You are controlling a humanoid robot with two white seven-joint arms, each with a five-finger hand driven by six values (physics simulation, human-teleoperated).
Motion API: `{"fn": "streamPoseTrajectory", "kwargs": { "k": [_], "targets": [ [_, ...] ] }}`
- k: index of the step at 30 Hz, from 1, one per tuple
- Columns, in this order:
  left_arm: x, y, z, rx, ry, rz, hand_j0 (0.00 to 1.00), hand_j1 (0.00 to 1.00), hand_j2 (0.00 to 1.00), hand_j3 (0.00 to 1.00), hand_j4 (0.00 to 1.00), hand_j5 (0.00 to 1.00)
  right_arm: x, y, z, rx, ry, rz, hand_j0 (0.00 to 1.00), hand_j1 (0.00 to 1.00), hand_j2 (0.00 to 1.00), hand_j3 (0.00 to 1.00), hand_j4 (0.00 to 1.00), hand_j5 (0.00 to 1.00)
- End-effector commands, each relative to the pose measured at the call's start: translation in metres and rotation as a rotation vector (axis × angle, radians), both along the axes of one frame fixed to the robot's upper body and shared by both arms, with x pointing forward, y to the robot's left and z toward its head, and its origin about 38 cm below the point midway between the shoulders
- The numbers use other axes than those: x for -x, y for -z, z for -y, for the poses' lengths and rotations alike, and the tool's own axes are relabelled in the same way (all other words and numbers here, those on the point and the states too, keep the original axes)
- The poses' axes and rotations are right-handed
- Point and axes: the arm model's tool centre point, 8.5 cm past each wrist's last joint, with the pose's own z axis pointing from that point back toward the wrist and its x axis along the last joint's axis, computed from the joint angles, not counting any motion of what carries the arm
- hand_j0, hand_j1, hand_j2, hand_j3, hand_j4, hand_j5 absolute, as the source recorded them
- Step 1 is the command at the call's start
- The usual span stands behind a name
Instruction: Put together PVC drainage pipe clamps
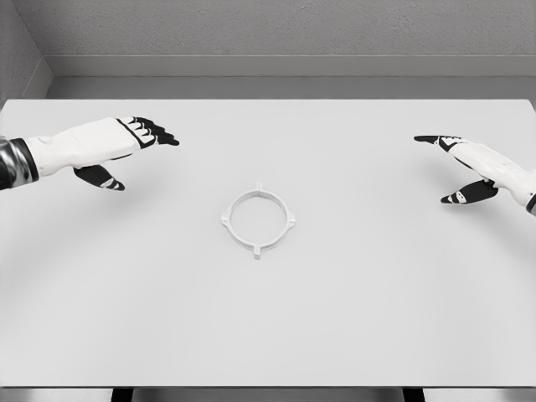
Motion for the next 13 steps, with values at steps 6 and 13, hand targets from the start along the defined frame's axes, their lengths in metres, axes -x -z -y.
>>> {"fn": "streamPoseTrajectory", "kwargs": {
  "k": [6,13],
  "targets": [
    [-0.0002,-0.0008,-0.0006,0.006,-0.003,0.0,1.0,1.0,1.0,1.0,1.0,1.0,0.002,0.0019,0.0018,-0.006,0.005,-0.005,1.0,1.0,1.0,1.0,1.0,1.0],
    [0.0001,0.0,-0.0007,0.005,-0.003,-0.002,1.0,1.0,1.0,1.0,1.0,1.0,0.0024,0.0025,0.0019,-0.006,0.005,-0.007,1.0,1.0,1.0,1.0,1.0,1.0]
  ]
}}
